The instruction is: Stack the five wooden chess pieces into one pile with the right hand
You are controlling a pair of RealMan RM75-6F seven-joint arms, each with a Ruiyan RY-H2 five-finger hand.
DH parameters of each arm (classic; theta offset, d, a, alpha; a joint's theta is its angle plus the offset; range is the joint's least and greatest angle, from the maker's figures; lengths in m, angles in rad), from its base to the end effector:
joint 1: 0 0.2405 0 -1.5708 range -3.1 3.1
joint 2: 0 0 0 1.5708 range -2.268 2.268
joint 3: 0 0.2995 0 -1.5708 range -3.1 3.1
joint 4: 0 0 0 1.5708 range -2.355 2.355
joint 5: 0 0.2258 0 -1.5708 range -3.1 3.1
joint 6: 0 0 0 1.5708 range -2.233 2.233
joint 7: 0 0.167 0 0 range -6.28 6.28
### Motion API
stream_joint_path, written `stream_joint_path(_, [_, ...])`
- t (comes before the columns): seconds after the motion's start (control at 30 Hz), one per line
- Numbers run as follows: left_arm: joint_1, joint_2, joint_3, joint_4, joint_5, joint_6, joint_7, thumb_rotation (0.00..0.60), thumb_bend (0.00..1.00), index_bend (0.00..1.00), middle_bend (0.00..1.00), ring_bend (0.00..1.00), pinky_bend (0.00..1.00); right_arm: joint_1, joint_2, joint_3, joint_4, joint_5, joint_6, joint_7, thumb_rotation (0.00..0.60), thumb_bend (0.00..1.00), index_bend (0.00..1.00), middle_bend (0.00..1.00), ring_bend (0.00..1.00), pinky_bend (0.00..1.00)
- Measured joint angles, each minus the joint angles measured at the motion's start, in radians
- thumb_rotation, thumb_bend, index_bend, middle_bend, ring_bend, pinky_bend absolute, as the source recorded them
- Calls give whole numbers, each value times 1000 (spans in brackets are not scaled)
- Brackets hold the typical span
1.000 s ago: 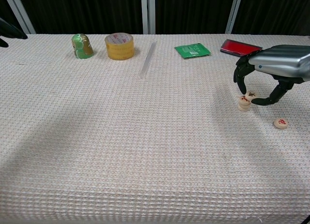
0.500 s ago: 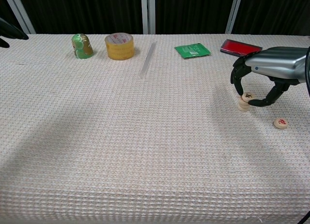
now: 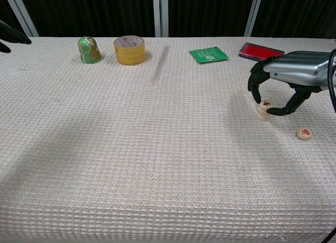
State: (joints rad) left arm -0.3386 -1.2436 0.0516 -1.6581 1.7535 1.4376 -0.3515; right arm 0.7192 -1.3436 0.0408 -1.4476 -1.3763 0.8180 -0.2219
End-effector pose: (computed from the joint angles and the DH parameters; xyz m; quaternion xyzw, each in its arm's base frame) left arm -0.2482 0.2464 0.0811 -0.6399 -0.4474 -0.5509 0.2947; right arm -0.2354 -0.3831 0.0018 0.8351 -0.2915 0.2646 0.3842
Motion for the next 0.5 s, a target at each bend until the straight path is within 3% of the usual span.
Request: stream_joint_path(0.5, [-1,0,1,3,0,-1,-6,600,0,275,209,174,226,-4,11,-7,-17,3,4,-7,600,330,410,266,53,86])
